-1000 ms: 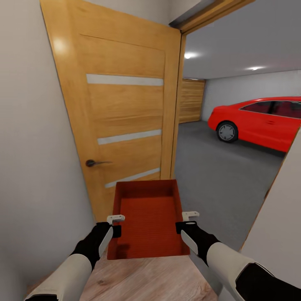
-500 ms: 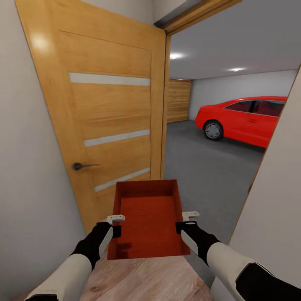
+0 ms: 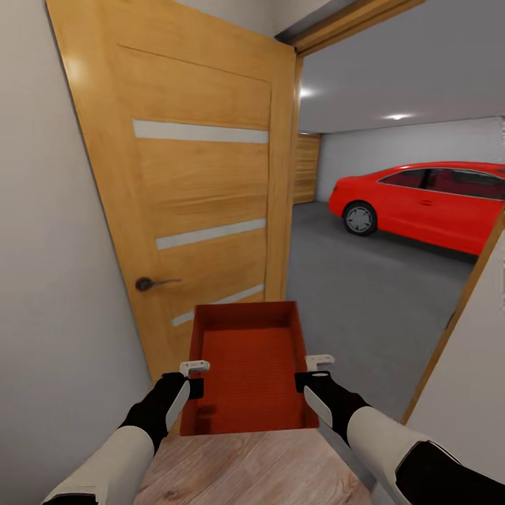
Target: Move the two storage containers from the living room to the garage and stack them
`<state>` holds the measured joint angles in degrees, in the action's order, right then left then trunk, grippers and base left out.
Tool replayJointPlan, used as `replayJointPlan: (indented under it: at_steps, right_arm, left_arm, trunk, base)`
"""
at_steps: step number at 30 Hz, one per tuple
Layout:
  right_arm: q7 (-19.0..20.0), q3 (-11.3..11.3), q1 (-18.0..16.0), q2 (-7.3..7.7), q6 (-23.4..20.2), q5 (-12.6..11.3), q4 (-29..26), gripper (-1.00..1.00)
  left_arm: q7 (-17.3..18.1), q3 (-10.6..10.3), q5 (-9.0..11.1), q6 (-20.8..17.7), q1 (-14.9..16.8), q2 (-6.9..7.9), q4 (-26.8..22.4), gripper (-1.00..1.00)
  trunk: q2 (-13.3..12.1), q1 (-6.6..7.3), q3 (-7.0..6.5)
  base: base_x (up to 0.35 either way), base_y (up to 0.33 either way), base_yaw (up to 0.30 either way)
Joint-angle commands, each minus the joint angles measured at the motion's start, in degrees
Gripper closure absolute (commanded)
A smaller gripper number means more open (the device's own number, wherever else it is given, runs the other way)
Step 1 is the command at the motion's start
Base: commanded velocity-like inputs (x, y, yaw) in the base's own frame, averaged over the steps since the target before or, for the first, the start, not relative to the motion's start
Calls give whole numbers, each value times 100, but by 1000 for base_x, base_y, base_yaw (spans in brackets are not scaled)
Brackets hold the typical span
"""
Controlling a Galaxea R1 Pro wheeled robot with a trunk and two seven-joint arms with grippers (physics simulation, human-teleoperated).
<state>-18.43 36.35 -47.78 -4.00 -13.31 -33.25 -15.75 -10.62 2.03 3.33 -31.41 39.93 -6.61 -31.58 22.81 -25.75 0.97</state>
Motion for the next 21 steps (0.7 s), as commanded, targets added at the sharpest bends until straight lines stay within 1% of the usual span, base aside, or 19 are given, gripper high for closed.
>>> replayJointPlan:
  at_steps: [1, 18, 21]
  right_arm:
    - [-205, -110, -12, 14, -41, 196, -23, 100]
    - [-205, -110, -12, 14, -42, 196, -23, 100]
    - [-205, -110, -12, 14, -41, 196, -24, 100]
  left_arm:
    - [-54, 26, -43, -45, -3, 2, 1, 100]
    - [-54, 26, -43, -41, -3, 2, -6, 100]
    - [-54, 25, -43, -46, -3, 2, 0, 100]
  trunk:
    - [11, -4, 10]
    - [11, -4, 10]
    - [11, -4, 10]
  base:
    - [14, 42, -167]
    - [1, 3, -226]
    - [2, 13, -149]
